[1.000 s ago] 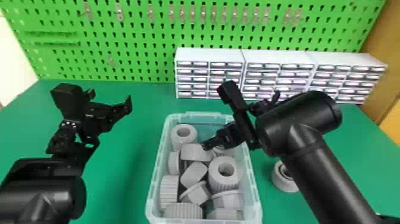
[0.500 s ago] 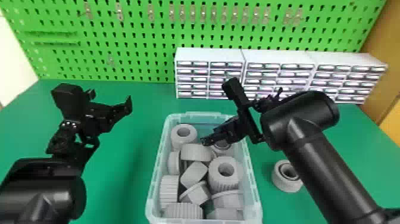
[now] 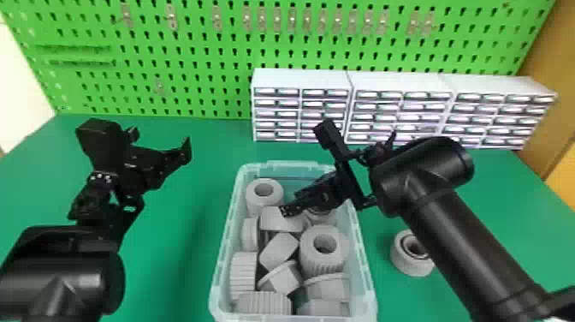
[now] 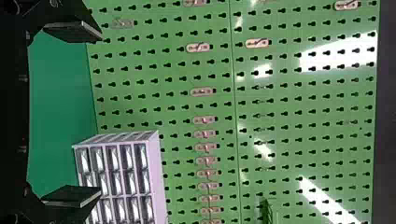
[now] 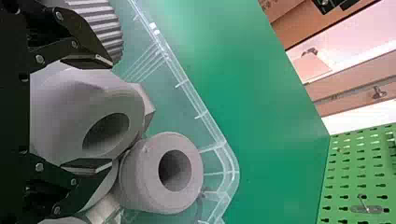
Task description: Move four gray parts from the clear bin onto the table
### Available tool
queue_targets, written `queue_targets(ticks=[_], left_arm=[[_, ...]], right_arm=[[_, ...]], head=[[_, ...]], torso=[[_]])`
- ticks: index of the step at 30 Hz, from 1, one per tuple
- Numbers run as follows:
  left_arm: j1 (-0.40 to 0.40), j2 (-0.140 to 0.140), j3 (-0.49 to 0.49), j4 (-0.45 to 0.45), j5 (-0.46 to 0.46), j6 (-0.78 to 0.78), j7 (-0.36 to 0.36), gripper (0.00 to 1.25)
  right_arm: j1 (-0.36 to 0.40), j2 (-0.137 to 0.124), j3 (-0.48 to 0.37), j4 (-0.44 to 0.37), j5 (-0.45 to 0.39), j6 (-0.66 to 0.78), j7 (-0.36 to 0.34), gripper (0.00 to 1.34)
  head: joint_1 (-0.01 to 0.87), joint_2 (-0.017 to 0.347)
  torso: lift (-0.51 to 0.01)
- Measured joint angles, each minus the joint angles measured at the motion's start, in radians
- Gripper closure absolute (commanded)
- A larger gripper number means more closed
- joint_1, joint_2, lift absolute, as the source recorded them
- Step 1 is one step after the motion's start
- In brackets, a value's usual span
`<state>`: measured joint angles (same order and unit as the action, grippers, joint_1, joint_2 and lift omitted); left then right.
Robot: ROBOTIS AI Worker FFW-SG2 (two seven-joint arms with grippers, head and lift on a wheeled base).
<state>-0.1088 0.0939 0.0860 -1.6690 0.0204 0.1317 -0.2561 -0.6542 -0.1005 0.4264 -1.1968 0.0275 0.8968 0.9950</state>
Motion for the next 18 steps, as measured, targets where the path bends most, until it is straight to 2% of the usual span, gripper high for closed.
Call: queue_targets(ticks=[18], left_arm=[[-0.004,0.000,-0.008,0.000,-0.004,0.002,0.000,0.13]], right_arm=[[-0.049,-0.005,0.043,0.132,-0.089,-0.151,0.008,0.51]], head=[[0.678,0.034]], torso=[[-0.050]])
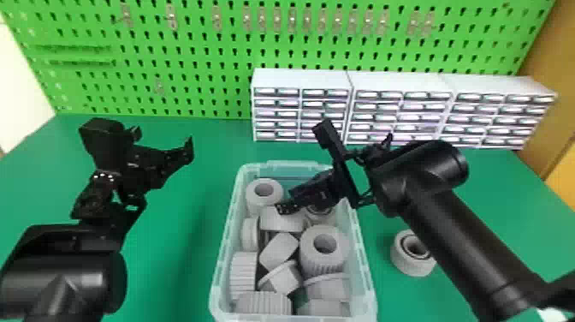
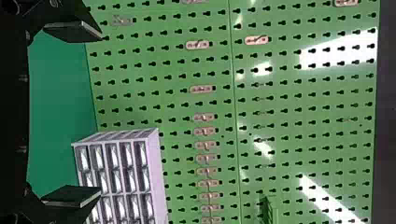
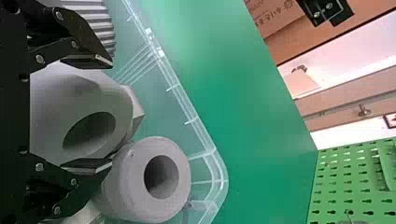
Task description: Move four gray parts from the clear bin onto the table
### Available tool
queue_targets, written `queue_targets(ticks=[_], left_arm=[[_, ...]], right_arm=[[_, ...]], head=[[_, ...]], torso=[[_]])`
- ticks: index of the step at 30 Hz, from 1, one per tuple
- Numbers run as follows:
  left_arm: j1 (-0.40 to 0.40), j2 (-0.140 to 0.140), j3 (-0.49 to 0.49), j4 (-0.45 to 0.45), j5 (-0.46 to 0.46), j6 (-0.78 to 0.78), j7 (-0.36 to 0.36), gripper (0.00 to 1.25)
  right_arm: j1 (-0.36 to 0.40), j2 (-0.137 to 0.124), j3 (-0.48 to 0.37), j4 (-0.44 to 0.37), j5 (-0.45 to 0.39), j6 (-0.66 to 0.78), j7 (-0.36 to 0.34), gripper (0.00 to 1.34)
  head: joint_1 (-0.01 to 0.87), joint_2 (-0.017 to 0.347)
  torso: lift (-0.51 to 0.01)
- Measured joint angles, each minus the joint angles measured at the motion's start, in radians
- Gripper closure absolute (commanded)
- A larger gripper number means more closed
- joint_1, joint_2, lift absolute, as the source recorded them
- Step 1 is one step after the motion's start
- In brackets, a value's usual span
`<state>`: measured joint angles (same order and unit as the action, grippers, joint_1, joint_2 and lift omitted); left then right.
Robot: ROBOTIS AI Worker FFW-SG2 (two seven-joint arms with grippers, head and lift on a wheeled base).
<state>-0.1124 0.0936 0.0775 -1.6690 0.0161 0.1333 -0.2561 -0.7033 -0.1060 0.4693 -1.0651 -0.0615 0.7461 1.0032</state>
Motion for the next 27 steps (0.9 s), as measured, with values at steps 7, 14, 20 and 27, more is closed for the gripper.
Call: queue_targets(ticks=[7,14,20,27], left_arm=[[-0.001,0.000,-0.004,0.000,-0.001,0.002,0.000,0.13],[-0.002,0.000,-0.007,0.000,-0.001,0.004,0.000,0.13],[-0.003,0.000,-0.009,0.000,-0.002,0.007,0.000,0.13],[-0.004,0.000,-0.012,0.000,-0.003,0.008,0.000,0.13]], right_arm=[[-0.002,0.002,0.017,0.025,-0.032,-0.025,0.000,0.51],[-0.004,0.002,0.027,0.044,-0.054,-0.044,0.000,0.51],[-0.009,0.000,0.035,0.067,-0.073,-0.062,-0.002,0.51],[-0.012,0.000,0.045,0.099,-0.094,-0.086,-0.002,0.51]], head=[[0.678,0.034],[0.678,0.034],[0.678,0.034],[0.678,0.034]], torso=[[-0.050],[-0.050],[-0.050],[-0.050]])
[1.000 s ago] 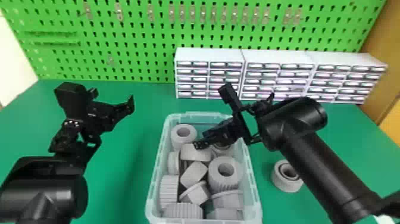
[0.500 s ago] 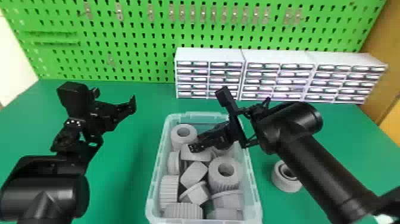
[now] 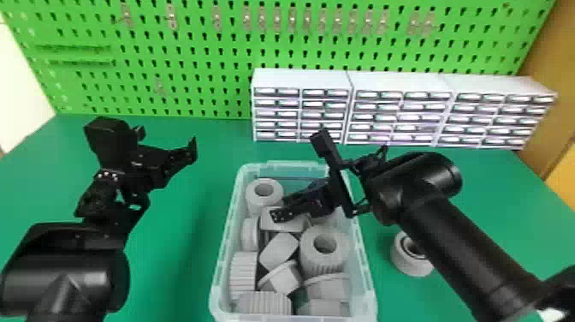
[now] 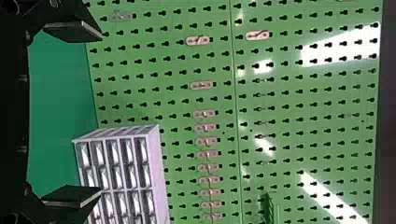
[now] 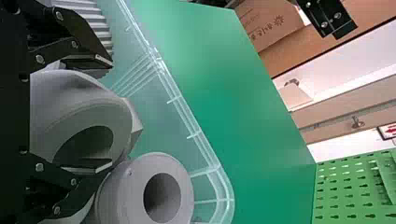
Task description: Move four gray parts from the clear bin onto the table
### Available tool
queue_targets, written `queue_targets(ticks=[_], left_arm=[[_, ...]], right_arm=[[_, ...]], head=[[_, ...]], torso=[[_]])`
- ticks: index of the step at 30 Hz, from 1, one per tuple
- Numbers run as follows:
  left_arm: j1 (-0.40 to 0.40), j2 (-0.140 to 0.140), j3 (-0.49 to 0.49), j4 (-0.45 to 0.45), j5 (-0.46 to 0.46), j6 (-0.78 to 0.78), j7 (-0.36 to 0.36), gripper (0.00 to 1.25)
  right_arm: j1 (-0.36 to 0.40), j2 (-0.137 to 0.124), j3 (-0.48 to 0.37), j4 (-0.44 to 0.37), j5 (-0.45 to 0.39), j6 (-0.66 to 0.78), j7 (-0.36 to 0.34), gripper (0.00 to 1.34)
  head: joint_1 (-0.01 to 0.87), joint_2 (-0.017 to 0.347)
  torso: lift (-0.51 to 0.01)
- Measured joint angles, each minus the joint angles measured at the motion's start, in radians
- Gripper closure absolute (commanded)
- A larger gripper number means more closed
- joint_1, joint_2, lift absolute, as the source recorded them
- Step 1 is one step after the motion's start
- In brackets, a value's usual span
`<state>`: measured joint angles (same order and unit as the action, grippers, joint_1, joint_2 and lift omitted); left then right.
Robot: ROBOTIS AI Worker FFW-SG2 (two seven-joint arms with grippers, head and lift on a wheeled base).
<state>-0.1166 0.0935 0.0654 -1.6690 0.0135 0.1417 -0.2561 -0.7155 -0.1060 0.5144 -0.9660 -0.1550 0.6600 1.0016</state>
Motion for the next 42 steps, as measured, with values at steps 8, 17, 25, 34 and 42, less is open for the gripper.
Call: queue_targets(ticks=[8,17,25,34,42], left_arm=[[-0.002,0.000,-0.003,0.001,-0.001,0.002,0.000,0.13],[-0.003,0.000,-0.005,0.002,-0.001,0.004,-0.002,0.13],[-0.002,0.000,-0.004,0.002,-0.001,0.005,-0.008,0.13],[0.000,0.000,0.000,0.002,-0.001,0.007,-0.013,0.13],[0.000,0.000,0.001,0.002,-0.001,0.009,-0.017,0.13]], right_arm=[[-0.001,-0.002,0.014,0.018,-0.015,-0.016,-0.001,0.51],[0.004,0.003,0.040,0.021,-0.043,-0.020,-0.006,0.56],[0.014,0.009,0.056,0.018,-0.068,-0.020,-0.006,0.74],[0.018,0.009,0.061,-0.005,-0.038,-0.016,-0.006,1.02],[0.021,0.009,0.052,-0.033,0.008,-0.011,-0.006,1.02]], head=[[0.678,0.034],[0.678,0.034],[0.678,0.034],[0.678,0.034],[0.678,0.034]], torso=[[-0.050],[-0.050],[-0.050],[-0.050],[-0.050]])
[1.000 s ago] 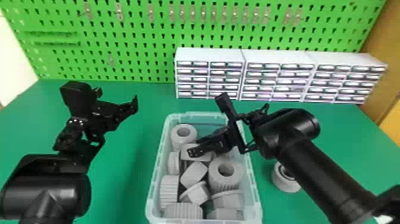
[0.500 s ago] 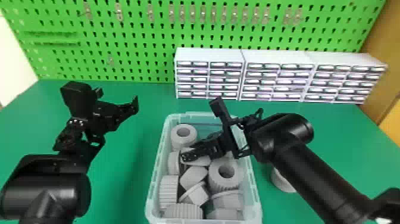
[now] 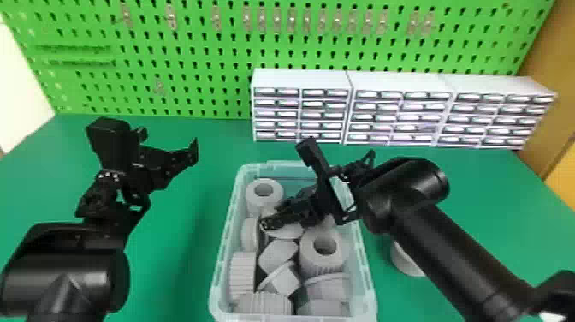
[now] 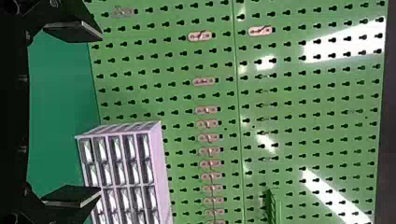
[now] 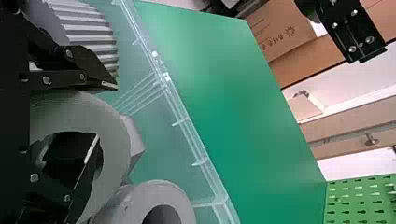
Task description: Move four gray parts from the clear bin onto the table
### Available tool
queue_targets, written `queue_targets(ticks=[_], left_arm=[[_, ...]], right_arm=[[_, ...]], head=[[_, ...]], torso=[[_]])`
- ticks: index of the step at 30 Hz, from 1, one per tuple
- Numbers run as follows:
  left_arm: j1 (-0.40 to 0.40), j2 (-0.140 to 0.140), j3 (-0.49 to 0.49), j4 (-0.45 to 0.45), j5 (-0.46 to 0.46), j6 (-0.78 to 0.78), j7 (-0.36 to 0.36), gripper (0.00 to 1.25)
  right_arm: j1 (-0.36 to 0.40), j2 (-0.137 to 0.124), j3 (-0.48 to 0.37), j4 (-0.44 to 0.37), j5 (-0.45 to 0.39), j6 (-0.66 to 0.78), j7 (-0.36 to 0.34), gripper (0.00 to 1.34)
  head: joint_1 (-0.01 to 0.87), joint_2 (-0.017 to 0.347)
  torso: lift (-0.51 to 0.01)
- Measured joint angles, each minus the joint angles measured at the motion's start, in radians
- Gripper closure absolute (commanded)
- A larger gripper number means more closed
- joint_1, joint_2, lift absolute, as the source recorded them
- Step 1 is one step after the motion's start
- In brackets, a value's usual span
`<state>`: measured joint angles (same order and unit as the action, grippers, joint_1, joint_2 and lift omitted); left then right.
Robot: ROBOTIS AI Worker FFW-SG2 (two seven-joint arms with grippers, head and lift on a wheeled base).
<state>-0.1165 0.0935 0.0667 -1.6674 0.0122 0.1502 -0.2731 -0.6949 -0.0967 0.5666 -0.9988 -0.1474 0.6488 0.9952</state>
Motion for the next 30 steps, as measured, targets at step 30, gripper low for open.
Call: queue_targets(ticks=[30], left_arm=[[0.002,0.000,0.005,-0.001,-0.007,0.011,-0.013,0.13]], right_arm=[[0.003,0.000,-0.108,-0.129,0.069,0.005,-0.003,1.02]], head=[[0.678,0.034]], torso=[[-0.050]])
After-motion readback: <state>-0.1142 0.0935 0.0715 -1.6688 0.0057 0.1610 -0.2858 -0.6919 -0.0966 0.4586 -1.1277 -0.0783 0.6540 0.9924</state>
